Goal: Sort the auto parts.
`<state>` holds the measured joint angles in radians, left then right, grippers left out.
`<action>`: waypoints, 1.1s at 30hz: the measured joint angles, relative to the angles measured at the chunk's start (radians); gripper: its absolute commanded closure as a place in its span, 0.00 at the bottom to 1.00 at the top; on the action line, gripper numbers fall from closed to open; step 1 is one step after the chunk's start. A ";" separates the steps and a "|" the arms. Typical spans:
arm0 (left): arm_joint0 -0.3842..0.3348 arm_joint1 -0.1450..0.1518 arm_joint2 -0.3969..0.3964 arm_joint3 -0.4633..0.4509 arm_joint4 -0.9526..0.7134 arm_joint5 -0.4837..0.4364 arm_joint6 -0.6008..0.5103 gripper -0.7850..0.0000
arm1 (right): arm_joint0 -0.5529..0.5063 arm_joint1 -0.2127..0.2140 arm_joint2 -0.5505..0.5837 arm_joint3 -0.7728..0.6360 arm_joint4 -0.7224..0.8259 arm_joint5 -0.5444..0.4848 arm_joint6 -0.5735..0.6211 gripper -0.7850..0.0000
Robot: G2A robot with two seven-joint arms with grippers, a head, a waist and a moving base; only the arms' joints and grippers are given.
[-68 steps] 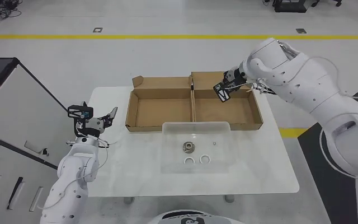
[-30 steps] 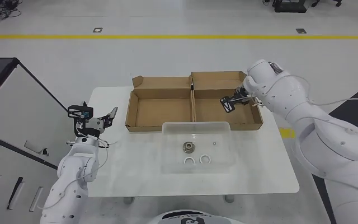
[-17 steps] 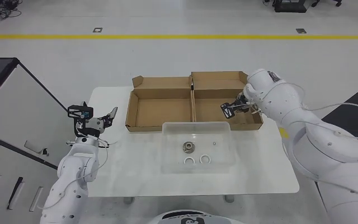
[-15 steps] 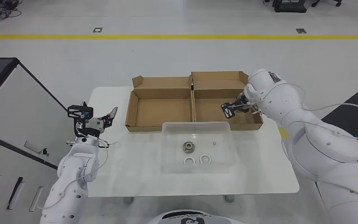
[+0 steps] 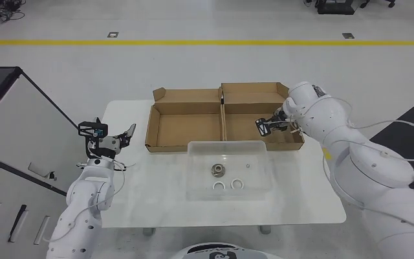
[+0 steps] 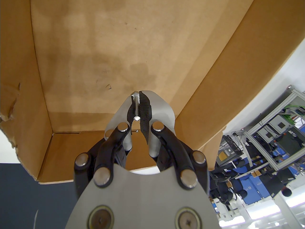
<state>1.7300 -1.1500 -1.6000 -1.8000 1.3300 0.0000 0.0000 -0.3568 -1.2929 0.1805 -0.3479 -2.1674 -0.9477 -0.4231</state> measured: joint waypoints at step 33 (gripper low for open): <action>0.000 0.000 0.000 0.000 0.000 0.000 0.000 0.00 | 0.045 -0.002 -0.004 -0.004 -0.009 0.050 -0.062 0.00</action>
<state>1.7300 -1.1500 -1.6000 -1.8000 1.3300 0.0000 0.0000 -0.3122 -1.2945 0.1768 -0.3519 -2.1761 -0.8978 -0.4850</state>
